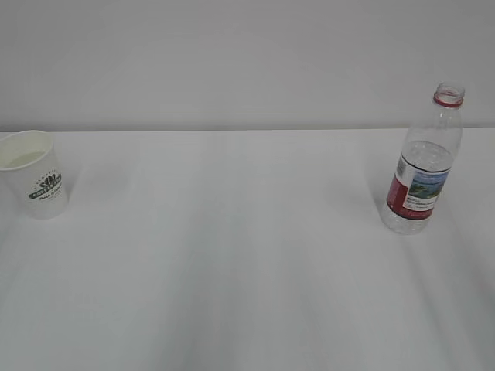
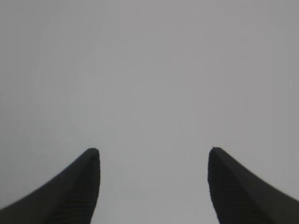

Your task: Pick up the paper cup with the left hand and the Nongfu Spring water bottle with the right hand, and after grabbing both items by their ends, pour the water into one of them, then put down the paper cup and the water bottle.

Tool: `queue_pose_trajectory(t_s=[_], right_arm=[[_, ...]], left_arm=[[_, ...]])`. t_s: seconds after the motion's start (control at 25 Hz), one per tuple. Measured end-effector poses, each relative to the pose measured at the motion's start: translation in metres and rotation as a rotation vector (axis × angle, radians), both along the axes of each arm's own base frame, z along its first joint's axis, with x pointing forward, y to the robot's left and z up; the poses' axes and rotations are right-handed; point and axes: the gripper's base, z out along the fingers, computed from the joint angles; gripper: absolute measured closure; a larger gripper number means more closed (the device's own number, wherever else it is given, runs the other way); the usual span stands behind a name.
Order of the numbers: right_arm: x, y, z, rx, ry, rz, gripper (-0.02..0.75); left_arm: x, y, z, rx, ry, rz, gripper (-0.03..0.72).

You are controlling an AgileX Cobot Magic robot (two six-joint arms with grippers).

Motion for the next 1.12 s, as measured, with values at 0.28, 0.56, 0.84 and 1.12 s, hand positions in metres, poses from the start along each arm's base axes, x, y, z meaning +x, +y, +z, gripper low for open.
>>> queue_pose_trajectory(t_s=[0.28, 0.56, 0.84, 1.12], right_arm=[[-0.010, -0.002, -0.001, 0.017, -0.019, 0.004, 0.203], [-0.020, -0.003, 0.002, 0.023, -0.053, 0.030, 0.204], [-0.022, -0.001, 0.002, 0.014, -0.049, 0.046, 0.204], [-0.022, -0.001, 0.001, 0.006, -0.044, 0.054, 0.203]], left_arm=[[-0.011, 0.000, -0.004, -0.019, 0.016, -0.069, 0.162], [-0.030, 0.011, 0.005, -0.067, 0.044, 0.004, 0.165], [-0.034, 0.015, 0.008, -0.100, 0.072, 0.035, 0.165], [-0.039, 0.017, 0.012, -0.043, 0.135, 0.072, 0.165]])
